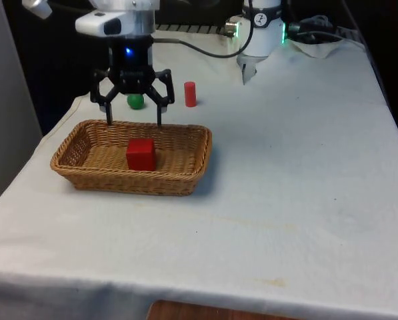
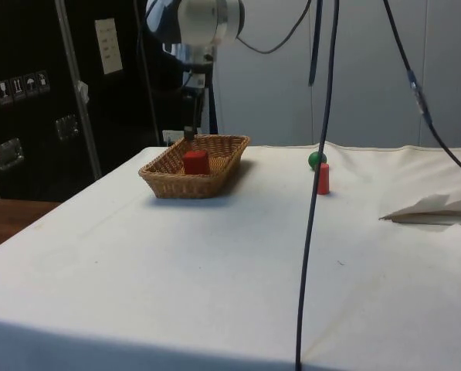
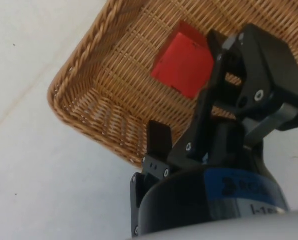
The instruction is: Pick up the object to the left of the cylinder and place it into the basket.
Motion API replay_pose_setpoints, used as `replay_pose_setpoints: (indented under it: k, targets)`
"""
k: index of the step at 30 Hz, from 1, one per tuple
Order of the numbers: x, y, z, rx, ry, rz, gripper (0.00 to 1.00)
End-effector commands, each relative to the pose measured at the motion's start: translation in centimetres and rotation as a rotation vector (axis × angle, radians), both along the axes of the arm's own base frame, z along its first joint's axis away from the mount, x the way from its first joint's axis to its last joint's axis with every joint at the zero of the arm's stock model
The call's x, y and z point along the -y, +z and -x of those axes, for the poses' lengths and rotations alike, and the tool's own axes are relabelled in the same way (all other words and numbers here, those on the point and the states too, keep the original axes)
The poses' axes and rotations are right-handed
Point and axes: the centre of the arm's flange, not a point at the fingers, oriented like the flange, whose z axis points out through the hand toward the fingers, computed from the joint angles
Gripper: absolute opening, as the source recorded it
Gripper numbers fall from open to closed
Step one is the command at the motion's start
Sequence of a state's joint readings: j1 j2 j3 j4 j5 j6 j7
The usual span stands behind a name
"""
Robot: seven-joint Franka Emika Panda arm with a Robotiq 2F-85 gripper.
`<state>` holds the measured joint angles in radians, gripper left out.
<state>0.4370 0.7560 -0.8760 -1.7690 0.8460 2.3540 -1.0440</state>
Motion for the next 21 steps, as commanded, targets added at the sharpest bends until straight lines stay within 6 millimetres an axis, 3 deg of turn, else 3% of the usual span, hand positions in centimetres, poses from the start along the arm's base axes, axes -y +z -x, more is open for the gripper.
replay_pose_setpoints:
  k: [1,14,21]
  targets:
    - [0.0,0.4,0.1,-0.011,-0.001,0.003,1.0]
    - [0.0,3.6,0.0,-0.022,0.005,-0.011,1.0]
    - [0.0,4.4,-0.1,-0.025,0.01,-0.016,1.0]
